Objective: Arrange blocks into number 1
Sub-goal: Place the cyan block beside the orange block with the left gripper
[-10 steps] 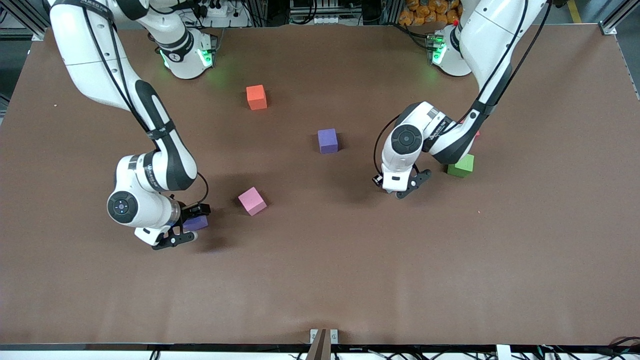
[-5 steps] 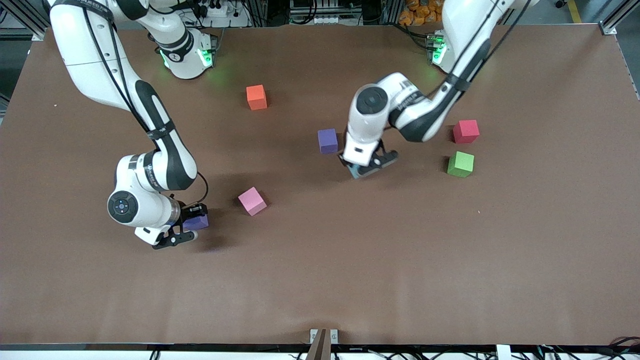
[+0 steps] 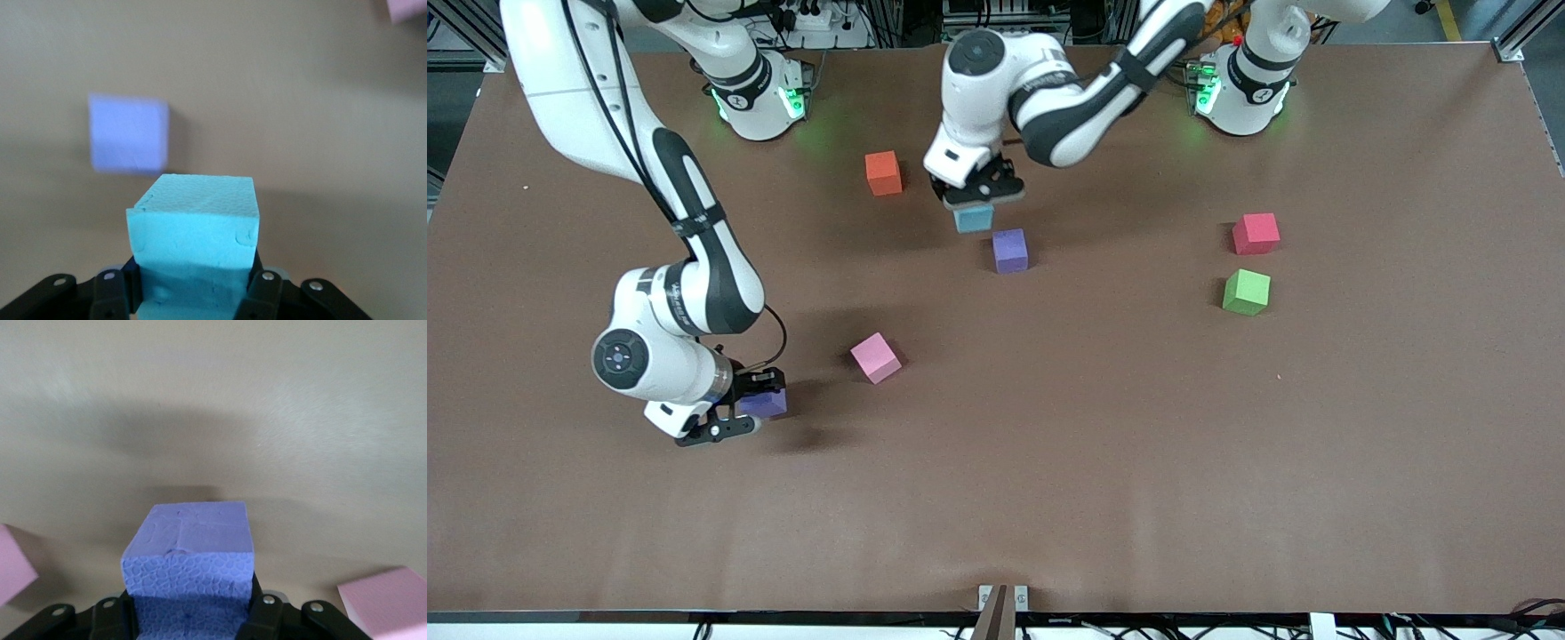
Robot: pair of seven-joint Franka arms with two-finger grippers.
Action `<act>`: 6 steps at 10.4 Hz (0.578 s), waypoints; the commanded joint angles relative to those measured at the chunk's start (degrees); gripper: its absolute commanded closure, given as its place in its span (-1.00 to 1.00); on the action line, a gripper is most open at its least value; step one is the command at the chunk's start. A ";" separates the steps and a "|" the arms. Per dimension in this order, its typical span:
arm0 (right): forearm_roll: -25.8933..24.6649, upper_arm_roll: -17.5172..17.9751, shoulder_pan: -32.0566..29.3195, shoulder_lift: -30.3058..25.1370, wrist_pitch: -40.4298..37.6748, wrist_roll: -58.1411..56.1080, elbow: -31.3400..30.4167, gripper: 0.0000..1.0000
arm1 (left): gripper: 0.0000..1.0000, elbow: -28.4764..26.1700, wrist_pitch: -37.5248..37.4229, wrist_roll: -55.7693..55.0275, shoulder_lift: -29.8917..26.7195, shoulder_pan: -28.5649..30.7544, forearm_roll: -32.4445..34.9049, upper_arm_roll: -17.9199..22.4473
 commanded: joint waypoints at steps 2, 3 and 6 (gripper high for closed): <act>0.75 0.30 -0.33 -10.63 0.03 4.91 -8.33 -0.12 | 1.00 -3.45 -1.07 -3.08 2.03 -8.48 1.46 0.56; 0.75 0.30 -0.33 -12.74 0.11 5.43 -10.79 -0.12 | 1.00 -4.78 -1.15 -3.08 2.03 -10.50 1.37 0.56; 1.01 0.30 0.28 -19.16 0.47 7.54 -18.26 -0.12 | 1.00 -3.92 -1.07 -2.64 4.57 -10.69 3.82 1.00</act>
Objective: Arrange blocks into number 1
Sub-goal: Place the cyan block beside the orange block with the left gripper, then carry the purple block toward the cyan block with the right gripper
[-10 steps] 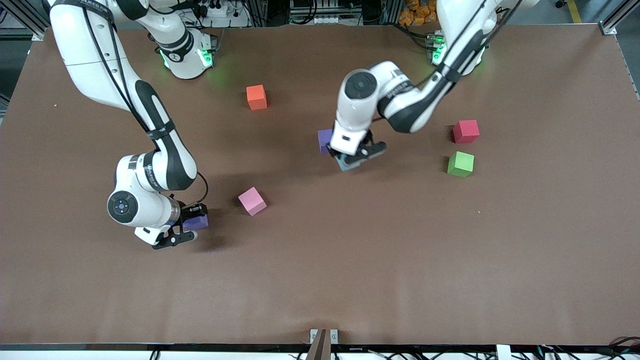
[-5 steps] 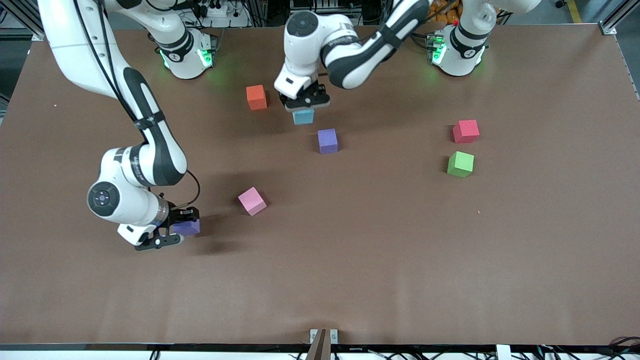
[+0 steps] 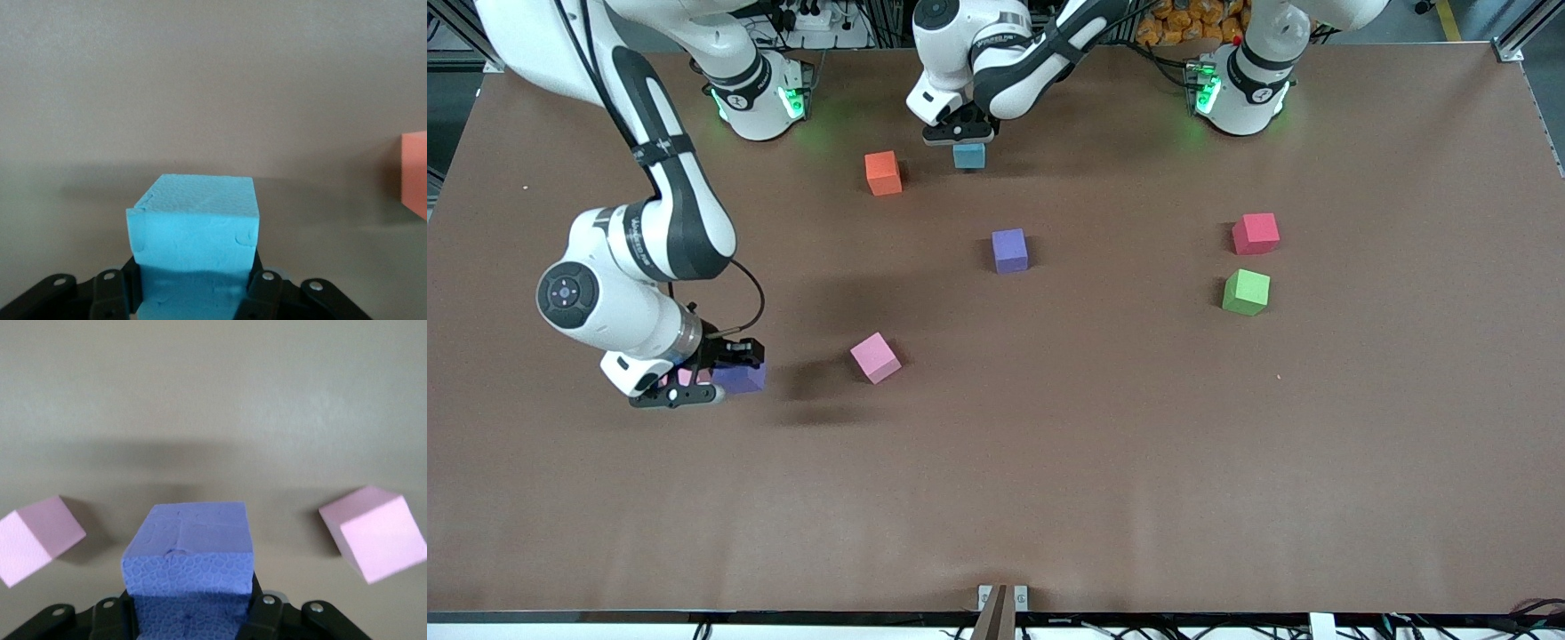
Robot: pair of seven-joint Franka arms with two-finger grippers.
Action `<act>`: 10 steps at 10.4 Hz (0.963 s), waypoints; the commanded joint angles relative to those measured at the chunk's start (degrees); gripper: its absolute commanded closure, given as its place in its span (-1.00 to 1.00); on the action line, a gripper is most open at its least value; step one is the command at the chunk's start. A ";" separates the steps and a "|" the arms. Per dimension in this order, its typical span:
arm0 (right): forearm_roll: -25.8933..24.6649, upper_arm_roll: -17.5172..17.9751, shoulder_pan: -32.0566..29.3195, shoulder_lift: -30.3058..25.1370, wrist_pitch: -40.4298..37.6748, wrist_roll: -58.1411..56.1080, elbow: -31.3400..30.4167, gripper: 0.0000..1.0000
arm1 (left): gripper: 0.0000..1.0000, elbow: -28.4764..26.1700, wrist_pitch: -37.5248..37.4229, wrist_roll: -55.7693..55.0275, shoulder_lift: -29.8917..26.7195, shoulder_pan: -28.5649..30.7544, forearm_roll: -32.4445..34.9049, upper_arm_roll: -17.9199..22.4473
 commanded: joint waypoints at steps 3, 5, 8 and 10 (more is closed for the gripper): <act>2.42 0.26 0.20 -11.09 -3.07 3.47 -10.95 -0.12 | 1.00 1.16 0.72 -1.12 5.55 -1.52 7.21 0.30; 4.95 0.17 1.95 -13.82 -8.00 4.27 -11.83 -0.12 | 1.00 1.87 1.25 -1.30 6.71 -1.35 8.91 0.21; 5.05 0.08 4.16 -17.25 -12.21 7.34 -14.74 -0.12 | 1.00 3.79 2.13 -0.25 6.63 -0.12 8.91 0.30; 5.05 0.08 4.07 -18.48 -15.74 7.44 -14.74 -0.12 | 1.00 4.15 2.13 -0.16 6.80 0.06 8.91 0.30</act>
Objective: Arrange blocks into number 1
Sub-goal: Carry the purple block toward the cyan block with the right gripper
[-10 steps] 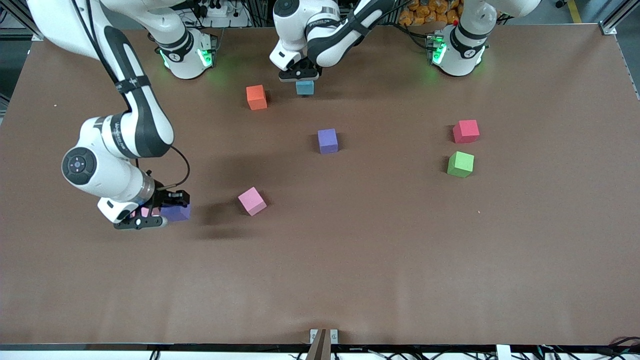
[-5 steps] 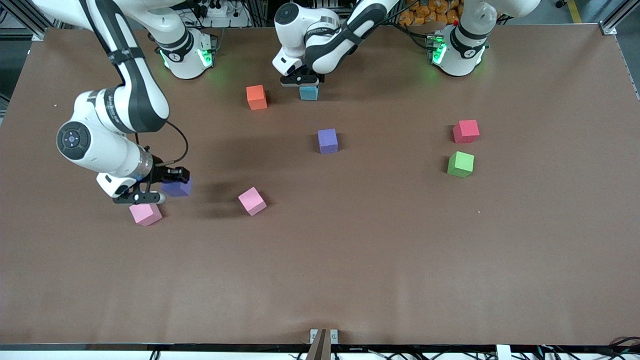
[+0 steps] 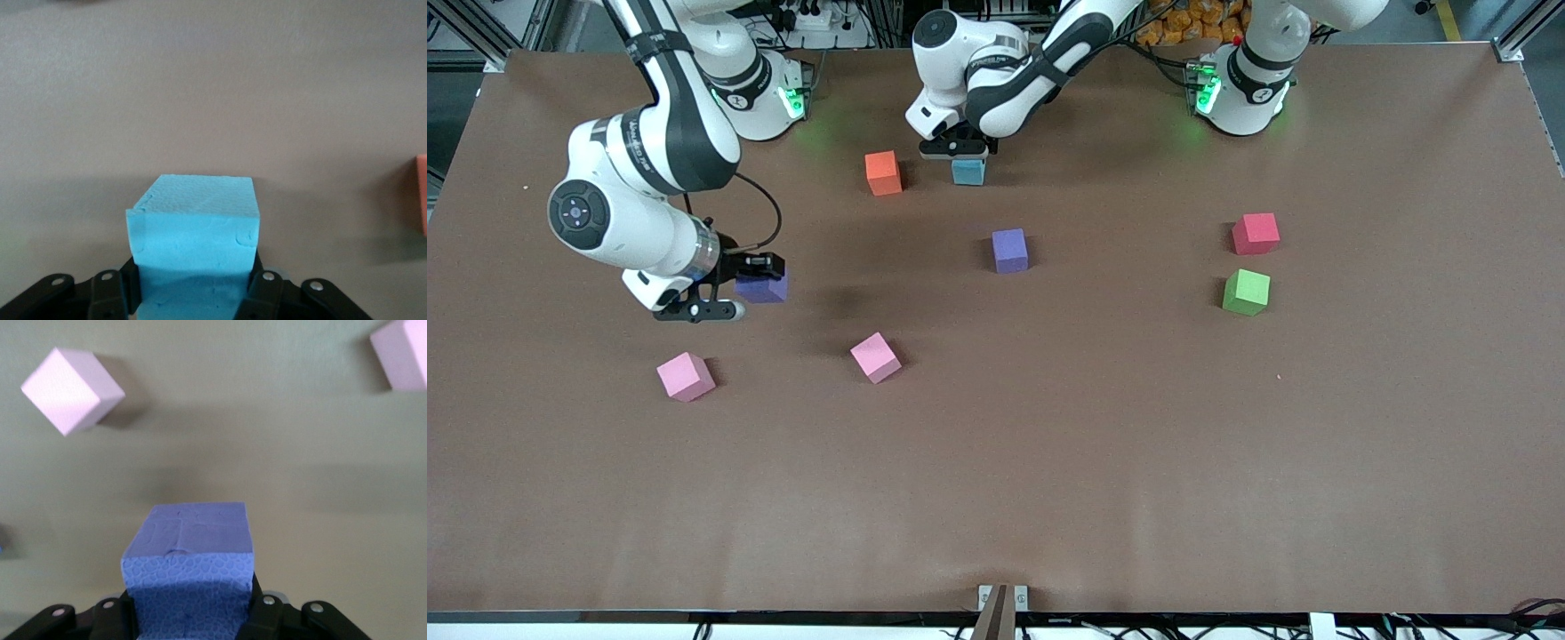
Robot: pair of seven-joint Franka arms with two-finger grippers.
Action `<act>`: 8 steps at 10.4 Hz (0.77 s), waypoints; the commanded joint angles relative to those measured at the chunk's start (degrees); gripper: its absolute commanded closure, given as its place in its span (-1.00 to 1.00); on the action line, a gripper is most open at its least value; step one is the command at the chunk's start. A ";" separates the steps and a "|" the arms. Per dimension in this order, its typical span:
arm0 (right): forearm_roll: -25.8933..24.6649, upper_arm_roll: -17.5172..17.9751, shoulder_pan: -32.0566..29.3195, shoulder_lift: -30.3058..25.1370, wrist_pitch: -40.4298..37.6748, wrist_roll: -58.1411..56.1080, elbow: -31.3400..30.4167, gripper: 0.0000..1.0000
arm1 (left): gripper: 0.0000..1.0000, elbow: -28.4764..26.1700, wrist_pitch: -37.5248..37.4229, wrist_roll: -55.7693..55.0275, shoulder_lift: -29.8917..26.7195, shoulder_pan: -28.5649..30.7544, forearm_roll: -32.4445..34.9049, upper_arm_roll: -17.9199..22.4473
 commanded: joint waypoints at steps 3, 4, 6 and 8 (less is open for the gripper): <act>1.08 -0.33 -0.87 -2.47 -2.53 0.63 -2.01 -0.12 | -1.00 1.23 0.11 -1.18 0.84 0.10 1.60 -0.26; 1.08 -0.24 -0.78 -2.55 -2.71 0.72 -2.01 -0.12 | -1.00 1.32 0.11 -1.18 0.58 0.18 1.60 -0.26; 1.34 -0.24 -0.17 -2.29 -2.45 0.72 -1.65 -0.12 | -1.00 1.41 -0.76 -1.27 -0.56 0.27 1.51 -0.26; 4.15 -0.24 0.53 -2.11 -2.01 0.72 -1.39 -0.12 | -1.00 2.54 -5.40 -1.18 -3.54 0.45 1.25 -0.35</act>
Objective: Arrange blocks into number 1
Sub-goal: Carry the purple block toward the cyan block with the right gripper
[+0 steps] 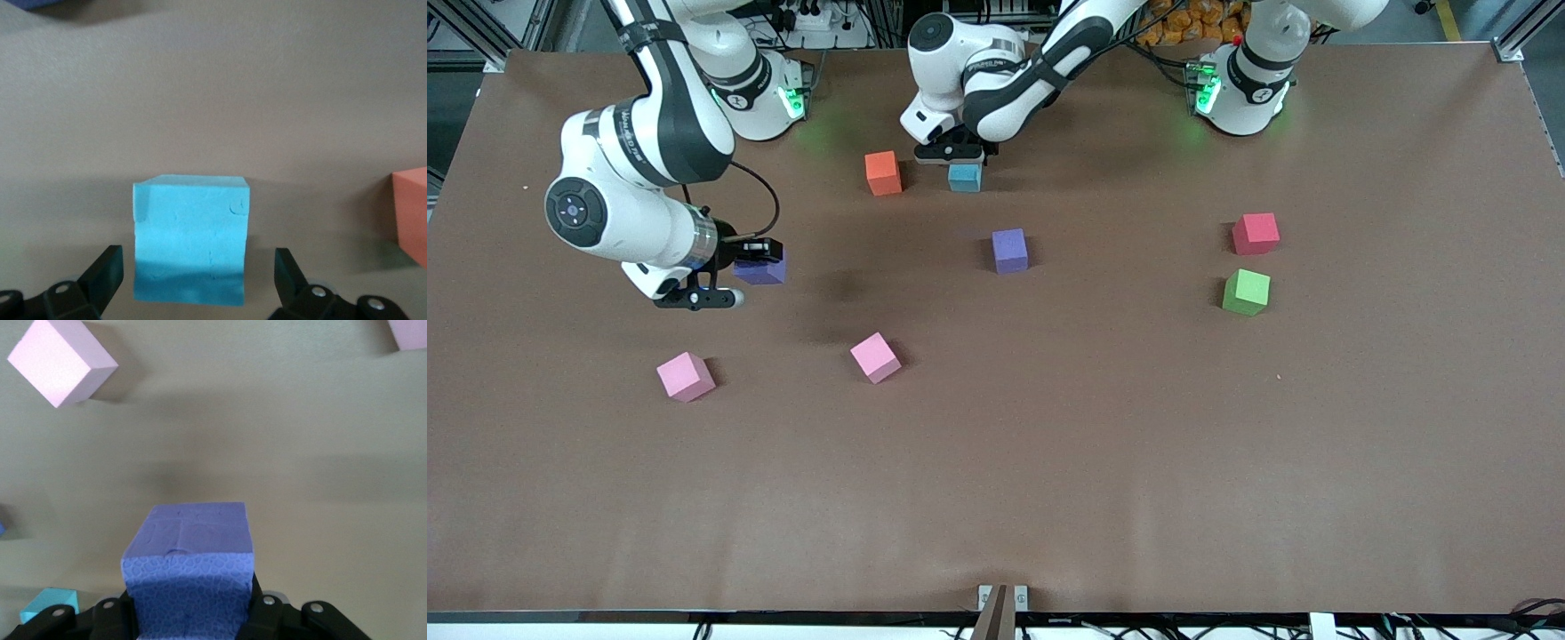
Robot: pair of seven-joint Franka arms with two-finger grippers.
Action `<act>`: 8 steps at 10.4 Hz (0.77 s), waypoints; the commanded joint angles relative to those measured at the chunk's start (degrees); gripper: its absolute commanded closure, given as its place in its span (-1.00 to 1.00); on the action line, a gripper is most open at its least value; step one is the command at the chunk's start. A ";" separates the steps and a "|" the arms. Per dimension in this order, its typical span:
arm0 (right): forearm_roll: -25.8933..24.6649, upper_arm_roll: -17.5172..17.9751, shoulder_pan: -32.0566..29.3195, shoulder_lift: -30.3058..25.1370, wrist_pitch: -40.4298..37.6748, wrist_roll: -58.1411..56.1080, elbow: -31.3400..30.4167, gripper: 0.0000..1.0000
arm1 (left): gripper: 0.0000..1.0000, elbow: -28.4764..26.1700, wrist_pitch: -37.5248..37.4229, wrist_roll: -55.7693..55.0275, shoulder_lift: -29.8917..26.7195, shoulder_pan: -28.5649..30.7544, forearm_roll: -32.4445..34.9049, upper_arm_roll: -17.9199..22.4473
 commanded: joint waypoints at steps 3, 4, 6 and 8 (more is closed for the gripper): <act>2.39 0.11 3.81 -1.25 3.99 7.45 -0.68 -0.12 | -1.00 1.66 -6.80 0.02 -7.50 6.60 1.41 -0.33; 2.48 0.11 5.31 -1.16 5.05 10.79 -0.68 -0.12 | -1.00 2.01 -6.80 1.42 -7.95 9.67 1.50 -0.33; 3.26 0.11 7.95 0.06 7.24 15.20 -0.59 -0.12 | -1.00 2.19 -6.46 5.98 -7.70 15.82 1.42 -0.42; 4.23 0.20 11.99 2.43 11.19 18.03 -0.42 -0.12 | -1.00 2.01 -4.79 10.73 -7.43 21.11 1.06 -0.68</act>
